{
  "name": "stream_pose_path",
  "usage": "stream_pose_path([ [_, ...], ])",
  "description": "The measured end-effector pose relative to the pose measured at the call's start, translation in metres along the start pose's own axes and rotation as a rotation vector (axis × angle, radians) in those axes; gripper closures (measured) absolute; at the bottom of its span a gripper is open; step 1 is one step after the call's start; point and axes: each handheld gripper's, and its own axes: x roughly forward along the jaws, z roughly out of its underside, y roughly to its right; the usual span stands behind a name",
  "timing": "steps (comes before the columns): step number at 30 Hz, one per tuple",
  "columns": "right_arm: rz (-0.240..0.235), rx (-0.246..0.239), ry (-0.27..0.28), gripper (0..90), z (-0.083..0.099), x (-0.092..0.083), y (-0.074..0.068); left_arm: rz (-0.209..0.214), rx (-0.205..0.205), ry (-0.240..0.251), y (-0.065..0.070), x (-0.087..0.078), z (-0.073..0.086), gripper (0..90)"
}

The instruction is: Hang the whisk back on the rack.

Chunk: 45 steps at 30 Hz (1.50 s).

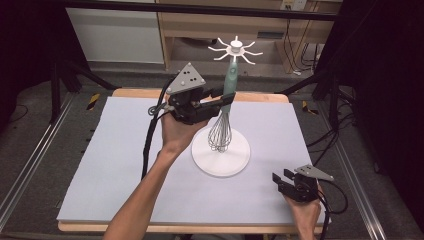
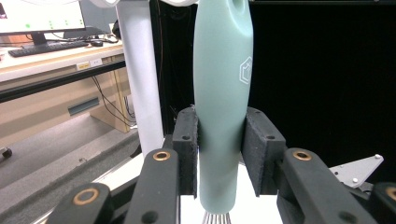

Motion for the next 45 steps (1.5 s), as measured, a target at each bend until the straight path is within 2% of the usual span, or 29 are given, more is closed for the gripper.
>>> stream_pose_path([
  [24, -0.001, 0.005, 0.0, 49.4, 0.0, 0.0, 0.0, -0.002, -0.026, -0.007, -0.014, 0.016, 0.004, 67.4],
  [28, -0.001, 0.0, 0.001, 49.4, 0.0, 0.0, 0.001, -0.005, -0.019, -0.002, -0.014, 0.017, 0.004, 67.4],
  [37, -0.004, 0.0, -0.001, 49.2, 0.0, 0.001, -0.001, -0.003, -0.027, 0.021, -0.014, 0.023, 0.007, 66.9],
  [42, -0.003, 0.0, -0.003, 48.8, 0.0, 0.001, -0.001, -0.022, -0.012, 0.03, -0.012, 0.026, 0.007, 66.1],
  [45, -0.002, -0.004, -0.007, 48.7, 0.0, 0.002, -0.001, -0.035, -0.008, 0.052, -0.009, 0.027, 0.007, 64.0],
])
